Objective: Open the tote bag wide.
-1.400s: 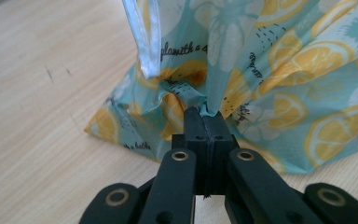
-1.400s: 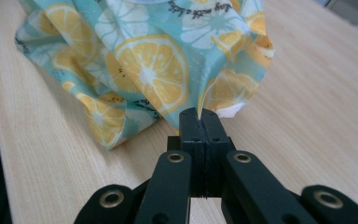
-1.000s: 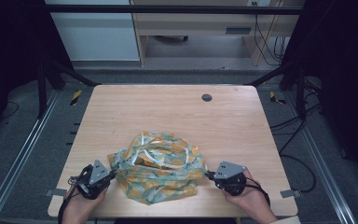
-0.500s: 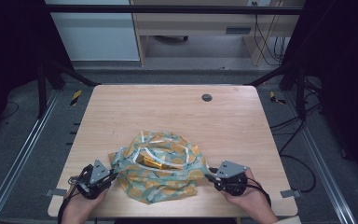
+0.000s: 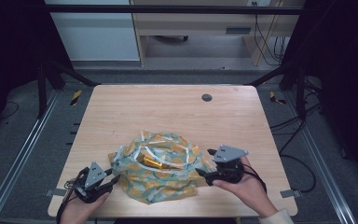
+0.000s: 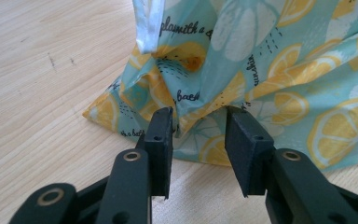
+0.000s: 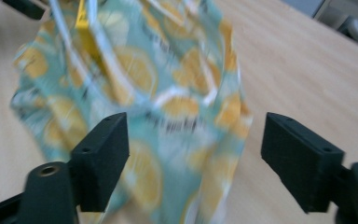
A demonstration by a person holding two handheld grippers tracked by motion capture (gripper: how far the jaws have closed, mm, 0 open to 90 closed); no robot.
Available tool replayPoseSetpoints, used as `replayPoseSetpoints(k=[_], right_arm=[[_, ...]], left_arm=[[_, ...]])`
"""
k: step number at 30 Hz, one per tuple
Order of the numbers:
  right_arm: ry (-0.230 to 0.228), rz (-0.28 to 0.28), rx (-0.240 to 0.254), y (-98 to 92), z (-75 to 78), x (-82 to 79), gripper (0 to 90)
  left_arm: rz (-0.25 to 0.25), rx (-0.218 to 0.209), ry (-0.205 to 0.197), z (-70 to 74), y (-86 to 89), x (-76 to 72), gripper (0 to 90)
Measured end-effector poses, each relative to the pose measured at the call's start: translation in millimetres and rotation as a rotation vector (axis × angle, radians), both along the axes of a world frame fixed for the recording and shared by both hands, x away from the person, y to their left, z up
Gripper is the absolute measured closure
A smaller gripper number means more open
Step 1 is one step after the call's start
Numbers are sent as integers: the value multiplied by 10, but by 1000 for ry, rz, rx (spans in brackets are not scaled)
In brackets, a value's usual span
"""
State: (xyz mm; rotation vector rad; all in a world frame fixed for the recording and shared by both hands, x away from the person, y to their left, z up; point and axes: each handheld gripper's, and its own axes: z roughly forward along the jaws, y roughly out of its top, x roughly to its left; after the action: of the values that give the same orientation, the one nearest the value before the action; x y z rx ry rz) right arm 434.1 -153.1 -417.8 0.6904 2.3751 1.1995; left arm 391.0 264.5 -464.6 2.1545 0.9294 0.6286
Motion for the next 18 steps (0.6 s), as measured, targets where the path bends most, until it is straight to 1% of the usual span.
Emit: replayPoseSetpoints(k=[2,4,6,8,10,13,15,16,18], right_arm=[[-2,14,-14,153,74,139,306],[0,22,-31,313,120,299,328],[7,27,-29,455,145,459,376],[21,30,-18,576,155,604,383],[34,29,-29,686,157,716,383],[59,51,-41,813,155,822,394],[76,57,-46,882,142,865,413],[83,65,-54,910,136,879,441],[85,71,-71,963,131,888,541]], left_arm=[[1,-5,-2,1,-6,-2,625],[-1,-1,-3,3,-8,-4,626],[0,-2,-3,2,-9,-6,627],[-1,-6,-4,3,-7,-7,627],[-2,-7,-5,6,-5,-7,625],[-4,-11,-7,10,-6,-9,619],[-6,-8,-6,12,-5,-8,611],[-5,-8,-7,13,-7,-9,608],[-3,-9,-9,14,-9,-13,601]])
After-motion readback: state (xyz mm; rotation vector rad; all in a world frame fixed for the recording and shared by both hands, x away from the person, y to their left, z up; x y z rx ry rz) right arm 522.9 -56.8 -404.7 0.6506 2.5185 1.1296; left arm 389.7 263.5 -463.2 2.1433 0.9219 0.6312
